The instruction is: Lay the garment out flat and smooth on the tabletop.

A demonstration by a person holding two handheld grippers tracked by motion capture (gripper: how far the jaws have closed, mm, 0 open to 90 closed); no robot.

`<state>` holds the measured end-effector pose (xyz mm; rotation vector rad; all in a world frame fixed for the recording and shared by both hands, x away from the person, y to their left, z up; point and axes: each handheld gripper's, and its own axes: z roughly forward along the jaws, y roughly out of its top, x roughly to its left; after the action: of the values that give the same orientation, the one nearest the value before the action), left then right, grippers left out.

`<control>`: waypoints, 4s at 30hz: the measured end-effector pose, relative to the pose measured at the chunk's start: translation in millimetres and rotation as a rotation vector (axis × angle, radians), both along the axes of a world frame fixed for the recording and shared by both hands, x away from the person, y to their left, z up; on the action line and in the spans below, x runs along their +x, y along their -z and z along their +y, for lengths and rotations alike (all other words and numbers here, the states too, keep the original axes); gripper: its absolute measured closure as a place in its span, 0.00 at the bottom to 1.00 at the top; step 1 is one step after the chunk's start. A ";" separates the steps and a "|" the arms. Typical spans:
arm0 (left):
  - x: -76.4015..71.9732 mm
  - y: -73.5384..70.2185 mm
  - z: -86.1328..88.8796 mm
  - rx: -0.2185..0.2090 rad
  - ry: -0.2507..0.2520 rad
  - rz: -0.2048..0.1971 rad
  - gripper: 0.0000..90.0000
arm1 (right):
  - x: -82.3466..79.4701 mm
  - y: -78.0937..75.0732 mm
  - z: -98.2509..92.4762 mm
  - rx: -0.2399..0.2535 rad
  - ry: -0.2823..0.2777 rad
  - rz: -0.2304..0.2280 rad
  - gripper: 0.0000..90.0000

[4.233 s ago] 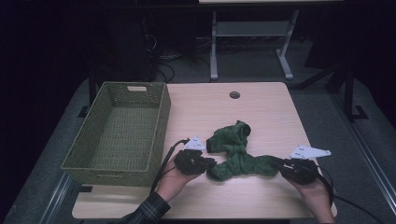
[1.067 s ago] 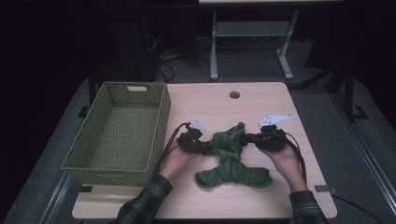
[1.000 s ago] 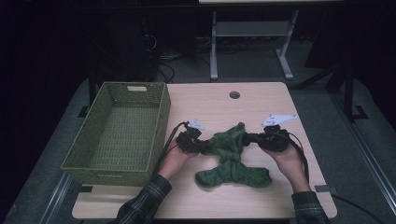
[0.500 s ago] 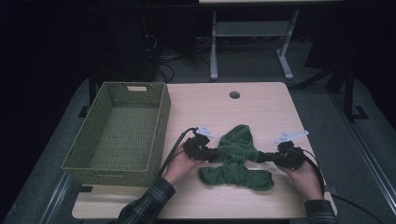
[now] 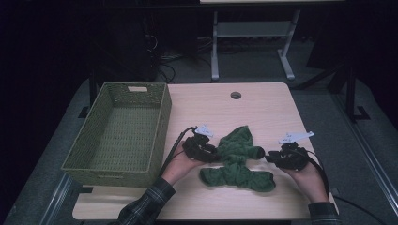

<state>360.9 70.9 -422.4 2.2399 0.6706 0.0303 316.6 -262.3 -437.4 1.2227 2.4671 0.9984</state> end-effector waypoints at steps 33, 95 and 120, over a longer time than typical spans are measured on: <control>81.6 38.7 -50.0 0.107 -0.043 0.021 0.63 | 92.0 5.6 48.1 0.055 -0.047 0.092 0.84; 95.0 36.1 -19.9 0.070 -0.165 -0.128 0.81 | 111.3 16.1 11.6 0.036 0.122 0.038 0.82; 10.2 -2.4 14.4 0.030 -0.102 -0.142 0.16 | 51.4 -37.6 16.7 0.126 0.080 -0.053 0.60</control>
<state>371.1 85.3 -420.0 2.2063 0.7108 0.2491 368.0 -245.6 -399.8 1.3037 2.3273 1.1635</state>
